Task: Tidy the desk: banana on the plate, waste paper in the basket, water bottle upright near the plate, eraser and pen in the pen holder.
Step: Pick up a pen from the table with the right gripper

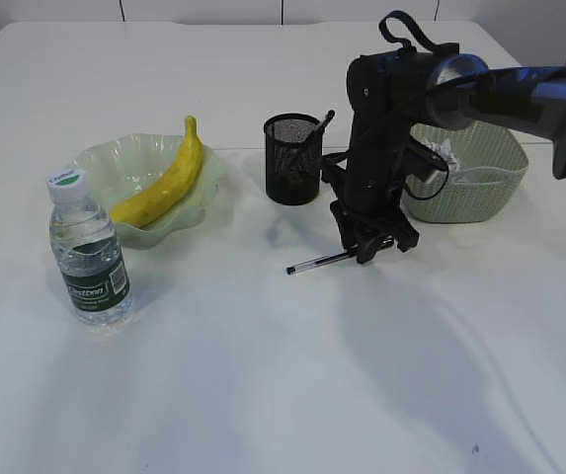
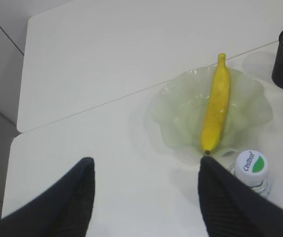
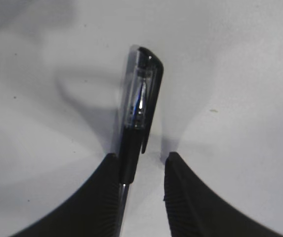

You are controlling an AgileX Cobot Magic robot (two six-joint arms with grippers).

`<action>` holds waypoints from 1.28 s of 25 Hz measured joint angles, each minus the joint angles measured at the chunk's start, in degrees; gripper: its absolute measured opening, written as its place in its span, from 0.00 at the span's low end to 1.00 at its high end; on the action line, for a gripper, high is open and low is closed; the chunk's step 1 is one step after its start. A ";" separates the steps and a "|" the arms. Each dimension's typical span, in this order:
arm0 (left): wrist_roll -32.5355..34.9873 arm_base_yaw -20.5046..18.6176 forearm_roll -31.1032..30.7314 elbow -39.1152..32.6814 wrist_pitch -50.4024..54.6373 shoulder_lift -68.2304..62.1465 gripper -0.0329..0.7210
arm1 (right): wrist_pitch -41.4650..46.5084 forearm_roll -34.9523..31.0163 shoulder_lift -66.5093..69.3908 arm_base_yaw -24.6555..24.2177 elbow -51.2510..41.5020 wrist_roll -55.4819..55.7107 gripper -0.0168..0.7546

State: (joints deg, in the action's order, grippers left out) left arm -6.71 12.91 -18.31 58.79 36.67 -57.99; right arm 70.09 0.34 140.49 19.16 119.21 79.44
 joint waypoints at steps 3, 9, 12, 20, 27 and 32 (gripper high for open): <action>0.00 0.00 0.00 0.00 0.00 0.00 0.66 | 0.00 0.00 0.00 0.00 0.00 0.20 0.33; 0.00 0.00 0.00 0.00 0.00 0.00 0.66 | -0.10 0.00 0.00 0.00 0.00 0.55 0.33; 0.00 0.00 0.00 0.00 0.00 0.00 0.66 | -0.34 0.00 0.00 0.00 0.00 0.81 0.33; 0.00 0.00 0.00 0.00 0.00 0.00 0.66 | -1.09 0.00 0.00 0.00 0.00 0.91 0.33; 0.00 0.00 0.00 0.00 0.00 0.00 0.66 | -1.09 -0.34 0.39 0.00 0.00 1.03 0.33; 0.00 0.00 0.00 0.00 0.24 0.00 0.66 | -0.86 -1.19 1.03 0.00 0.00 1.06 0.32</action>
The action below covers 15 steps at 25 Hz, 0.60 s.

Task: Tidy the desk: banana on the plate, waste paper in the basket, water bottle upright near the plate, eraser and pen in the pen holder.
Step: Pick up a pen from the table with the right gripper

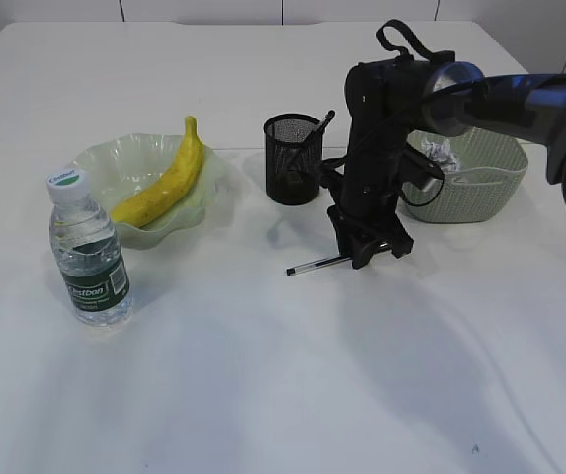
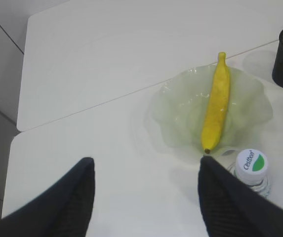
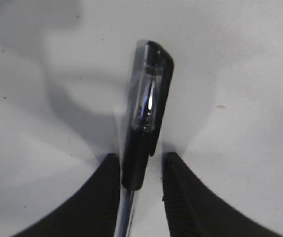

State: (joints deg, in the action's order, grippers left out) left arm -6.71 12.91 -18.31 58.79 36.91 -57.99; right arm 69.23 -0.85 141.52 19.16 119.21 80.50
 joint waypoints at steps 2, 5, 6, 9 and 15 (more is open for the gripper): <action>0.00 0.00 0.10 0.00 0.11 0.00 0.66 | 0.00 0.00 0.00 0.00 0.00 0.10 0.32; 0.00 0.00 0.10 0.00 0.19 0.00 0.66 | 0.00 0.00 0.00 0.00 0.00 0.10 0.32; 0.00 0.00 0.10 0.00 0.19 0.00 0.66 | 0.00 0.00 0.00 0.00 0.00 0.10 0.32; 0.00 0.00 0.10 0.00 0.19 0.00 0.66 | 0.00 0.00 0.00 0.00 0.00 -0.01 0.32; 0.00 0.00 0.10 0.00 0.22 0.00 0.66 | 0.00 0.10 0.00 0.00 0.00 -0.55 0.32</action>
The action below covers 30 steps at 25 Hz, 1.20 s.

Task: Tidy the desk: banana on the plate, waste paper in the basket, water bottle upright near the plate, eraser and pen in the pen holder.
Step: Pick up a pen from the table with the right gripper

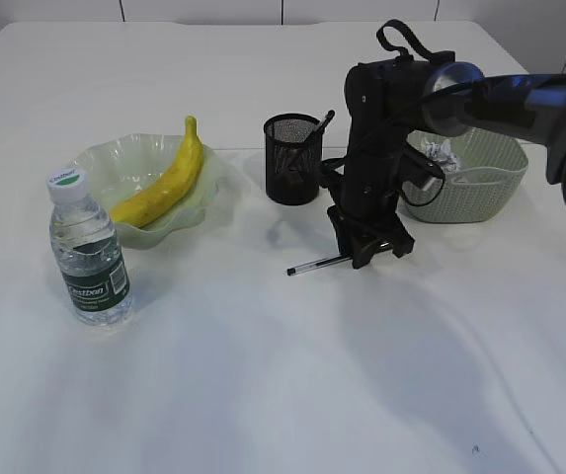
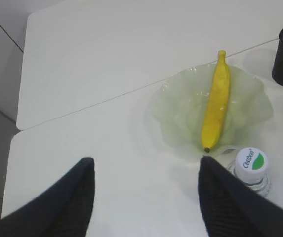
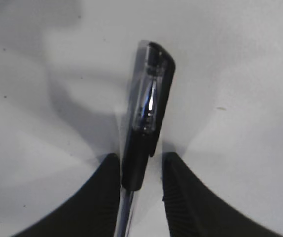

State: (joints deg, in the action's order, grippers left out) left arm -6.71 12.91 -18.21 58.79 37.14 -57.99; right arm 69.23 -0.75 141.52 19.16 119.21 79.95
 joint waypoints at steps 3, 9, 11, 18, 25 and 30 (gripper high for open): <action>0.00 0.00 0.00 0.00 0.56 0.00 0.66 | 0.00 0.75 0.00 0.00 0.00 -0.22 0.32; 0.00 0.00 0.00 0.00 1.73 0.00 0.66 | 0.00 3.34 0.04 0.00 0.27 -0.22 0.32; 0.00 0.00 0.00 0.00 2.09 0.00 0.66 | 0.00 4.23 0.25 0.00 0.73 -0.22 0.32; 0.00 0.00 0.00 0.00 2.21 0.00 0.66 | -1.15 5.66 0.36 0.00 1.66 -0.22 0.32; 0.00 0.00 0.00 0.00 2.25 0.00 0.66 | -1.42 4.42 0.36 0.00 1.66 -0.22 0.32; 0.00 0.00 0.00 0.00 2.34 0.00 0.66 | -1.51 3.15 0.36 0.00 1.66 -0.22 0.32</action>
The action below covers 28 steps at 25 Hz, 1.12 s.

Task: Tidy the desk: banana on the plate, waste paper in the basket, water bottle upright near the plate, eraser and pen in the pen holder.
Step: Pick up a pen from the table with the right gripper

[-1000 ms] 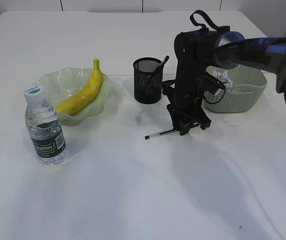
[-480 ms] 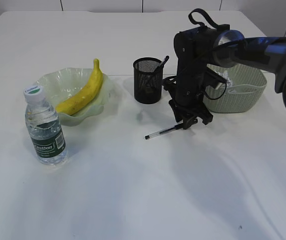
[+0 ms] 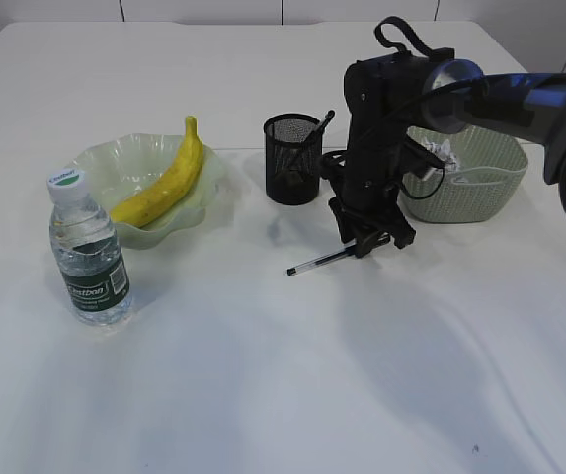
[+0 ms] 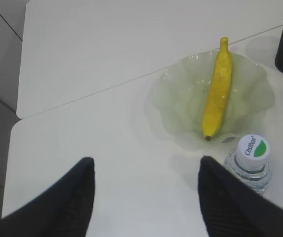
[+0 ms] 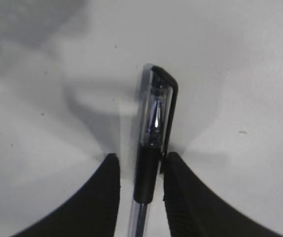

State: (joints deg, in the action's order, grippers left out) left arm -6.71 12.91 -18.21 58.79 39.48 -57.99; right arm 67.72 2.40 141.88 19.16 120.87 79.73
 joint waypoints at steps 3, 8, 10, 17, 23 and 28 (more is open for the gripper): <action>0.00 0.00 0.00 0.00 0.00 0.00 0.66 | 0.13 -0.38 0.00 0.00 0.00 0.00 0.32; 0.00 0.00 0.00 0.00 0.13 0.00 0.66 | 0.71 -1.50 0.00 0.00 0.00 -0.12 0.32; 0.00 0.00 0.00 0.00 0.13 0.00 0.66 | 0.71 -2.40 0.00 0.00 0.00 -0.12 0.32; 0.00 0.00 0.00 0.00 0.13 0.00 0.66 | 0.76 -2.40 0.00 0.00 0.00 -0.24 0.32; 0.00 0.00 -0.10 0.00 0.13 0.00 0.66 | 0.76 -3.10 0.00 0.00 0.00 -1.82 0.12; 0.00 0.00 -0.21 0.00 0.13 0.00 0.66 | 0.76 -2.98 0.00 0.00 0.09 -2.45 0.09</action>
State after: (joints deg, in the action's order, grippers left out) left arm -6.71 12.91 -18.42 58.79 39.61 -57.99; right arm 68.47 -0.58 141.88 19.16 120.96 77.27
